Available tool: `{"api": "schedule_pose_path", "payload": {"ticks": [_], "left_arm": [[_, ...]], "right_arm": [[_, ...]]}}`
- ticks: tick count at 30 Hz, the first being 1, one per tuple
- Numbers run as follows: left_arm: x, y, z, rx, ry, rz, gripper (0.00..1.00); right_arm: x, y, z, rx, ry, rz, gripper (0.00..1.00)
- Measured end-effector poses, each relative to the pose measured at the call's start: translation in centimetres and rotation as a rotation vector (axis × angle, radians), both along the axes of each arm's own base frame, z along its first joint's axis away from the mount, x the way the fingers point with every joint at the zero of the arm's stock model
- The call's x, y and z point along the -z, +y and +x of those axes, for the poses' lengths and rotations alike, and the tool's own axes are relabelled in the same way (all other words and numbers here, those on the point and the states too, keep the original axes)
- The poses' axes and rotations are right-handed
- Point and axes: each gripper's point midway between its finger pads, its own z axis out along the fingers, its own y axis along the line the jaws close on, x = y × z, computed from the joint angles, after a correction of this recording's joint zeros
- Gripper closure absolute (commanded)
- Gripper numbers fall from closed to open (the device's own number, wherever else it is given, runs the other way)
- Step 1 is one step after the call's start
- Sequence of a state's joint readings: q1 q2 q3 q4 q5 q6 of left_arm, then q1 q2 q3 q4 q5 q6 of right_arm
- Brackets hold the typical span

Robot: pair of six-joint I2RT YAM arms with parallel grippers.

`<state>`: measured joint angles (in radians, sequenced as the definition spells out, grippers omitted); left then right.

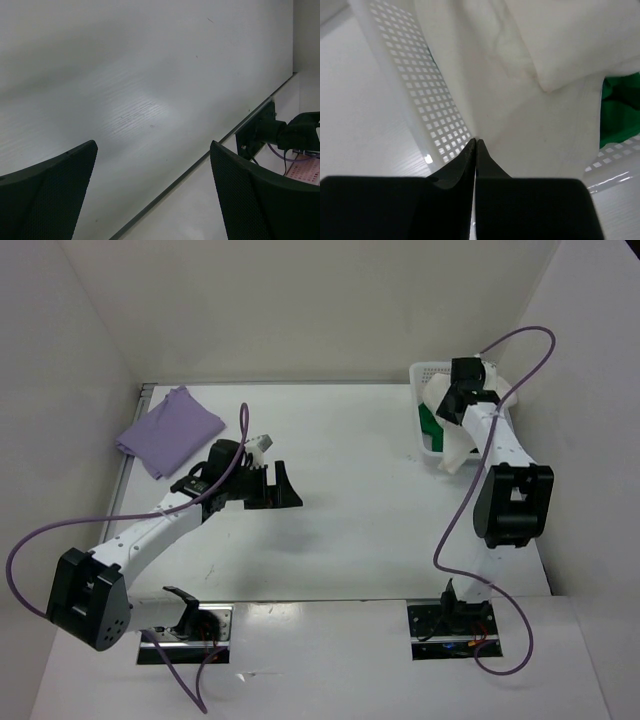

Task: Fold and stack the t-shirts
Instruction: Pick up the crumpled T-shirt from the bin, then move the crumpled T-shirt to the center of the board.

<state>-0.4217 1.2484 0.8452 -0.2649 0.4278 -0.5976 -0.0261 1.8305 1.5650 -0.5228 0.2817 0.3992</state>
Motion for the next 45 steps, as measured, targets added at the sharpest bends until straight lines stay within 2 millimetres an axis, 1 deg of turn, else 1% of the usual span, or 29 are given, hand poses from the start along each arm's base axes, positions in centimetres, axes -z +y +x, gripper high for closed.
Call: {"api": "schedule_pose_path", "payload": {"ticks": [2,4,6,9,12,15,17,18,20,21,23,25,28,29,31,33,37,40,42,43,44,45], "left_arm": [[0.0,0.0,0.0,0.000,0.000,0.000,0.00],[0.0,0.0,0.0,0.000,0.000,0.000,0.00],[0.0,0.0,0.0,-0.001,0.000,0.001,0.00],[-0.2,0.0,0.2,-0.005,0.000,0.005,0.00],[-0.4,-0.1,0.7,-0.011,-0.001,0.011,0.00],[-0.4,-0.2,1.3,-0.018,0.003,0.019,0.00],[0.0,0.0,1.7,-0.032,0.015,0.025,0.00],[0.2,0.1,1.8,-0.038,0.023,0.026,0.00],[0.4,1.0,2.5,-0.068,0.038,0.018,0.00],[0.3,1.8,3.1,-0.096,0.039,0.015,0.00],[0.2,4.0,4.5,-0.166,0.043,-0.001,0.00],[0.3,6.9,6.2,-0.253,0.054,-0.018,0.00],[1.4,10.9,7.9,-0.366,0.097,-0.033,0.00],[1.9,11.8,8.2,-0.390,0.114,-0.034,0.00],[2.4,12.6,8.4,-0.415,0.139,-0.032,0.00],[2.2,12.7,8.5,-0.419,0.139,-0.036,0.00],[0.8,13.1,9.3,-0.440,0.116,-0.058,0.00],[0.0,13.5,10.0,-0.456,0.092,-0.065,0.00],[-0.6,13.7,10.4,-0.466,0.081,-0.072,0.00],[-0.9,13.8,10.6,-0.472,0.077,-0.075,0.00],[-1.2,13.9,10.8,-0.476,0.070,-0.077,0.00],[-1.4,14.0,10.9,-0.480,0.065,-0.078,0.00]], "right_arm": [[-2.0,0.3,-0.1,-0.013,-0.045,0.012,1.00],[-4.7,0.8,-0.5,-0.029,-0.107,0.029,1.00],[-7.8,1.5,-1.2,-0.056,-0.178,0.053,1.00],[-13.2,3.0,-2.4,-0.117,-0.299,0.107,1.00],[-18.7,5.0,-4.7,-0.205,-0.424,0.169,1.00],[-24.1,7.2,-7.4,-0.307,-0.546,0.236,1.00],[-27.3,9.1,-9.4,-0.389,-0.619,0.288,1.00],[-28.5,10.3,-10.4,-0.432,-0.647,0.320,1.00],[-30.5,13.2,-12.3,-0.540,-0.682,0.396,1.00],[-31.3,14.7,-13.1,-0.592,-0.693,0.436,1.00],[-33.3,18.0,-14.9,-0.716,-0.718,0.528,1.00],[-34.9,20.8,-16.7,-0.828,-0.731,0.621,1.00],[-37.3,24.2,-19.4,-0.972,-0.738,0.746,1.00],[-38.2,25.3,-20.4,-1.019,-0.737,0.780,1.00],[-40.0,27.0,-22.2,-1.112,-0.747,0.841,1.00],[-41.9,27.9,-23.9,-1.187,-0.762,0.887,1.00],[-46.1,27.8,-26.8,-1.278,-0.845,0.929,1.00],[-48.3,28.1,-29.3,-1.350,-0.890,0.985,1.00],[-49.0,28.7,-30.6,-1.394,-0.895,1.019,1.00],[-48.9,28.9,-30.8,-1.403,-0.890,1.026,1.00],[-48.5,29.2,-30.8,-1.402,-0.880,1.031,1.00],[-47.6,29.4,-30.4,-1.391,-0.869,1.023,1.00]]}}
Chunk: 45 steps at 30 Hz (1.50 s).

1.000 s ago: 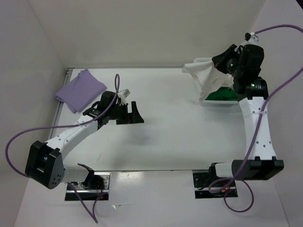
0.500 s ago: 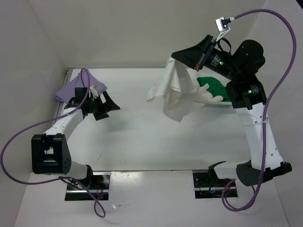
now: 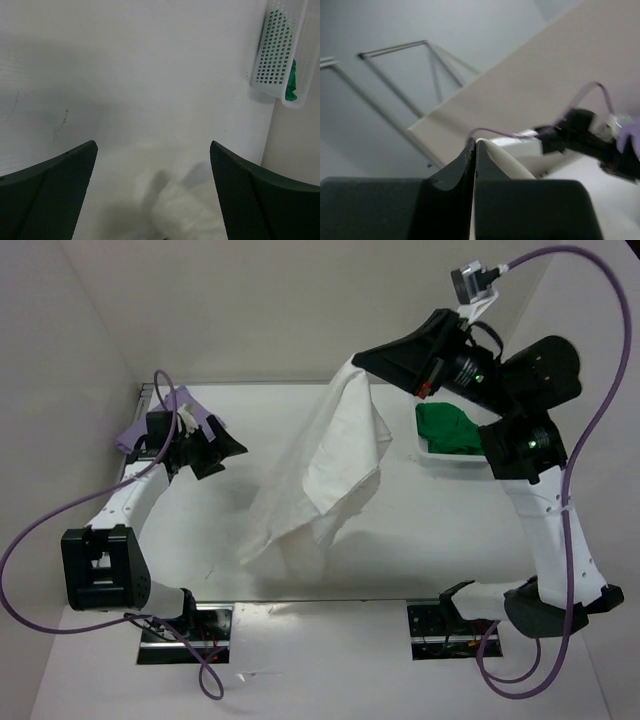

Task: Fold and stack the t-shirts
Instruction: Move the crumpled T-shirt to the center of the board, then flatten out the crumpled T-shirt at the center of the board.

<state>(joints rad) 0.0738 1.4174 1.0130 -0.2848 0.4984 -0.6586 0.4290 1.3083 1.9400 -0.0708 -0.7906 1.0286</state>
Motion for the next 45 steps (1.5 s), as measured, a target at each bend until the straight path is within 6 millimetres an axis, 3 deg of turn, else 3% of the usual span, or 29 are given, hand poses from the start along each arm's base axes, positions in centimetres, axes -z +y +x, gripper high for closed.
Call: {"api": "schedule_pose_path", "payload": {"ticks": [2,4,7,9,11,12,13,15,18,19,21,24,27,29,31,34,35,37,39,40,42,43,45], "left_arm": [[-0.2,0.3,0.2,-0.010,-0.007,0.003,0.00],[-0.2,0.9,0.3,-0.023,-0.007,0.006,0.00],[0.0,1.3,0.3,-0.027,-0.007,0.019,0.00],[0.3,1.4,0.2,-0.023,-0.003,0.047,0.00],[0.8,0.9,-0.1,-0.004,0.000,0.086,0.00],[1.1,0.5,-0.3,0.013,-0.002,0.106,0.00],[1.4,0.1,-0.7,0.028,0.004,0.116,0.00],[2.2,-0.7,-1.5,0.063,0.016,0.134,0.00],[4.1,-1.2,-3.3,0.087,0.069,0.143,0.00],[4.6,-1.1,-3.8,0.085,0.090,0.147,0.00],[5.1,-0.7,-4.8,0.082,0.115,0.168,0.00],[4.3,-0.3,-5.4,0.073,0.099,0.198,0.00],[3.5,0.1,-5.8,0.060,0.078,0.225,0.00],[3.3,0.2,-6.0,0.055,0.077,0.228,0.00],[3.3,0.1,-6.1,0.049,0.085,0.218,0.00],[3.7,-0.1,-6.4,0.051,0.096,0.210,0.00],[4.0,-0.1,-6.6,0.052,0.105,0.204,0.00],[5.0,-0.4,-7.2,0.049,0.135,0.183,0.00],[5.8,-0.6,-7.9,0.039,0.167,0.157,0.28],[6.1,-0.8,-8.1,0.035,0.177,0.146,0.37],[6.2,-0.9,-8.2,0.028,0.184,0.123,0.53],[6.2,-1.0,-8.0,0.023,0.181,0.111,0.55],[6.2,-0.9,-7.8,0.010,0.176,0.097,0.55]], "right_arm": [[3.9,0.6,2.3,0.043,0.074,-0.041,0.98],[9.6,1.2,5.3,0.100,0.178,-0.115,0.98],[20.6,1.6,11.5,0.253,0.386,-0.261,0.98],[29.0,1.1,15.8,0.367,0.548,-0.387,0.99],[35.9,-0.2,18.0,0.452,0.681,-0.502,0.99],[38.4,-1.1,18.4,0.483,0.733,-0.547,0.98],[39.8,-2.2,18.7,0.514,0.765,-0.575,0.98],[40.0,-4.4,19.9,0.580,0.772,-0.577,0.92],[37.4,-7.1,22.8,0.695,0.717,-0.543,0.71],[36.5,-7.6,23.7,0.727,0.694,-0.532,0.55],[35.8,-7.9,24.3,0.756,0.667,-0.524,0.49],[36.4,-7.4,23.0,0.740,0.662,-0.552,0.52],[37.2,-5.4,19.4,0.669,0.644,-0.604,0.77],[37.5,-2.9,16.2,0.590,0.617,-0.637,0.91],[38.2,0.4,12.4,0.476,0.588,-0.672,0.96],[41.1,5.7,6.2,0.286,0.584,-0.752,0.98],[42.4,7.5,4.0,0.223,0.587,-0.796,0.94],[44.8,10.4,0.6,0.134,0.582,-0.877,0.71],[47.1,12.9,-2.1,0.066,0.564,-0.960,0.54],[48.0,13.9,-3.0,0.046,0.551,-0.994,0.44],[49.2,15.3,-4.0,0.025,0.524,-1.045,0.38],[49.5,15.7,-4.1,0.021,0.510,-1.061,0.28],[49.7,16.2,-3.9,0.033,0.484,-1.081,0.28]]}}
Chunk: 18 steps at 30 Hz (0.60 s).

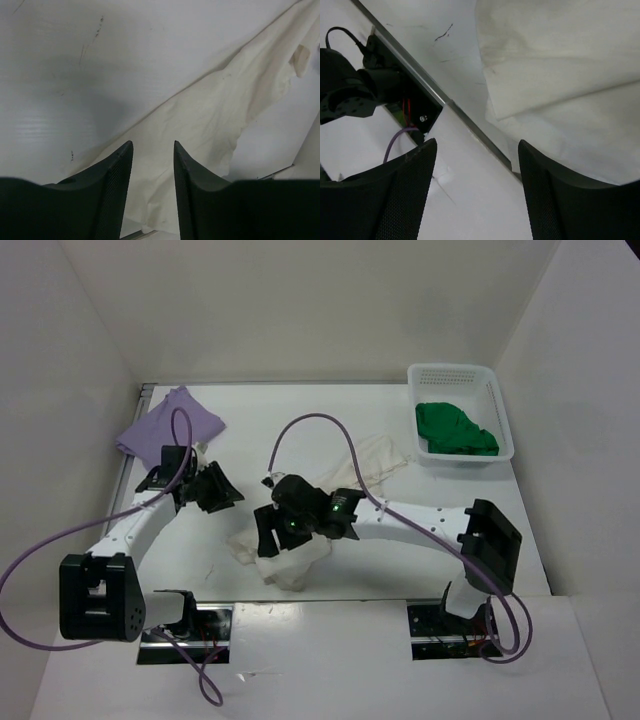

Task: Fold and stack the t-shirts
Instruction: Flatten out the crumpled T-shirt at the center of the board.

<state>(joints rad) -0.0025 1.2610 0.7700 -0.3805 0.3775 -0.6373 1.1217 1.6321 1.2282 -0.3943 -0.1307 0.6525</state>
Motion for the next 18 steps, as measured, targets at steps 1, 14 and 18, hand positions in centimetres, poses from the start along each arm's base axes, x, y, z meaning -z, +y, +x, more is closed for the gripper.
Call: {"api": "schedule_pose_path", "payload": {"ticks": [1,14,18], "left_arm": [[0.2,0.1,-0.1,-0.004,0.002,-0.003,0.52],[1.2,0.9,-2.1,-0.128,0.039,-0.045,0.34],[0.7,2.1,-1.7,-0.184,0.019,-0.049,0.34]], "right_arm": [[0.0,0.1,0.1,-0.005,-0.013,-0.010,0.27],[1.9,4.0,3.9,-0.058,-0.200,-0.163,0.26],[4.1,4.2,3.9,-0.105,-0.222,-0.227,0.24]]}}
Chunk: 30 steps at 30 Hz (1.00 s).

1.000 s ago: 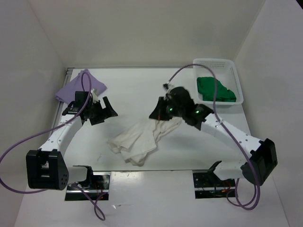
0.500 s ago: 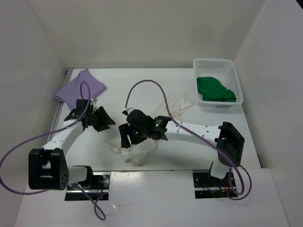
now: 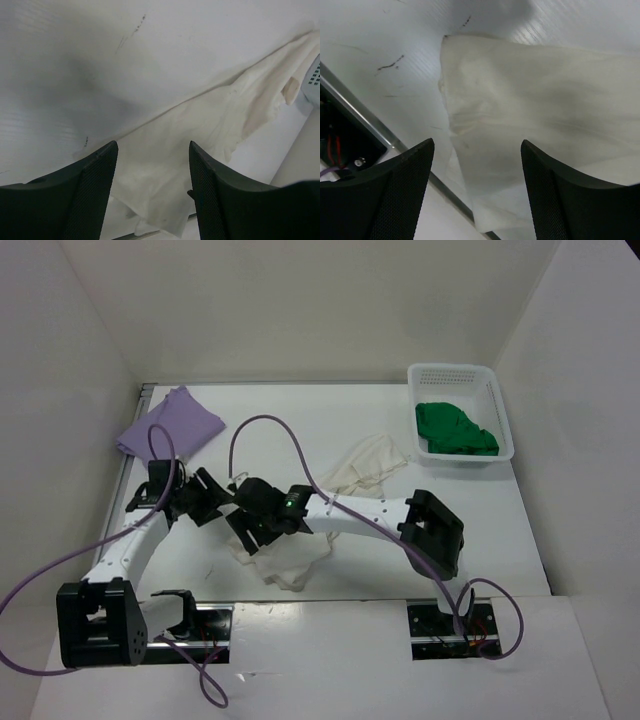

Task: Fold and stack the t-shirts
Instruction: Flatten out the crumpled T-shirt at the center of the board.

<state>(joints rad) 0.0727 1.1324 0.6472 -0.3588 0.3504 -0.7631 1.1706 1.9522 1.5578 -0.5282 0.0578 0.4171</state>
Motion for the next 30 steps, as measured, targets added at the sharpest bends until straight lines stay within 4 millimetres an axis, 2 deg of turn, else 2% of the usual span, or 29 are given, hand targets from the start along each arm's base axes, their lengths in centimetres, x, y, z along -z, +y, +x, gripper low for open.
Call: {"api": "schedule_pose_path", "payload": {"ticks": [3,7,8,11,12,15,18,21,23,25,28,30], "left_arm": [[0.0,0.7,0.2,-0.025,-0.006,0.003,0.34],[0.5,0.8,0.1,-0.033,0.002,0.000,0.34],[0.6,0.8,0.1,-0.034,0.005,-0.001,0.34],[0.7,0.7,-0.1,-0.027,0.009,-0.008,0.34],[0.7,0.6,-0.1,-0.024,0.009,-0.012,0.35],[0.4,0.4,-0.3,-0.017,0.005,-0.020,0.35],[-0.8,0.3,-0.5,-0.014,-0.039,-0.018,0.35],[-1.9,-0.3,-0.7,0.011,-0.083,-0.012,0.34],[-1.9,-1.1,-0.9,0.046,-0.084,-0.006,0.32],[-1.9,-2.3,-1.1,0.091,-0.079,0.007,0.31],[-2.7,-3.9,-1.2,0.156,-0.099,0.030,0.31],[-3.3,-4.9,-1.0,0.197,-0.122,0.042,0.30]], "right_arm": [[1.3,-0.4,-0.1,-0.022,-0.002,-0.043,0.24],[2.4,-0.6,-0.1,-0.038,-0.001,-0.074,0.33],[2.5,-0.6,-0.1,-0.041,-0.001,-0.076,0.43],[2.5,-0.8,0.1,-0.046,-0.020,-0.085,0.65],[2.5,-0.9,0.3,-0.043,-0.028,-0.090,0.77],[2.5,-1.1,0.9,-0.023,-0.055,-0.104,0.93],[2.4,-1.4,1.4,0.005,-0.066,-0.105,0.97],[1.1,-1.9,2.3,0.044,-0.065,-0.075,0.98],[-0.7,-3.2,3.9,0.095,-0.072,-0.044,0.98],[-3.2,-5.6,6.3,0.171,-0.083,0.006,0.98],[-7.2,-11.0,10.4,0.323,-0.117,0.084,0.98],[-9.1,-15.1,12.7,0.429,-0.140,0.121,0.98]]}}
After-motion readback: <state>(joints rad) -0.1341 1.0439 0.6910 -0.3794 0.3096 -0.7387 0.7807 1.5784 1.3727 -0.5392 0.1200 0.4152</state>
